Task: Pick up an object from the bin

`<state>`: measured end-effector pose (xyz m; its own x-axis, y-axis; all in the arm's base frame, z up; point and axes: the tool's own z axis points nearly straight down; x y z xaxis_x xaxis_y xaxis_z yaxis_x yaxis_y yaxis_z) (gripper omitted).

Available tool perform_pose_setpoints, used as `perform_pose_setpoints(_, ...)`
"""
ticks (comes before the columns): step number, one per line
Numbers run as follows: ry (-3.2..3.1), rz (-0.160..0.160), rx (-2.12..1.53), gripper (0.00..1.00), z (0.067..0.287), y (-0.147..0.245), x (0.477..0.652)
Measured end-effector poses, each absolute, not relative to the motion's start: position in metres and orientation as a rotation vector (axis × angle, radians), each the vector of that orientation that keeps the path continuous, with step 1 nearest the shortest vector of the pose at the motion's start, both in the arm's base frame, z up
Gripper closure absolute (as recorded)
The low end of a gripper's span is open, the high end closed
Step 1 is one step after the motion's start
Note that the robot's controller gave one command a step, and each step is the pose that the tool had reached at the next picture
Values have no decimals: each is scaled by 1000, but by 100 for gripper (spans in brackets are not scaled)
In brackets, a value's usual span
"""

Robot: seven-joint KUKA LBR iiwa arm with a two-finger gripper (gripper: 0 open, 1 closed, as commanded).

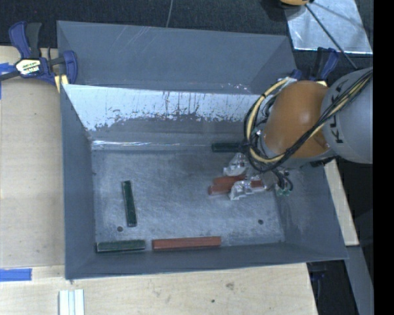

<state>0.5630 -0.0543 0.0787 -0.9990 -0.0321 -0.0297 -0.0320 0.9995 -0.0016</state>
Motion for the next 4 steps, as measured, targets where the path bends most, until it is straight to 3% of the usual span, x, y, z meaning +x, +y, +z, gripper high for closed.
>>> perform_pose_setpoints(2,3113,-1,-50,100,80,-54,563)
perform_pose_setpoints(3,3120,-3,-205,100,108,-67,596)
perform_pose_setpoints(4,3130,0,-215,100,212,-53,615)
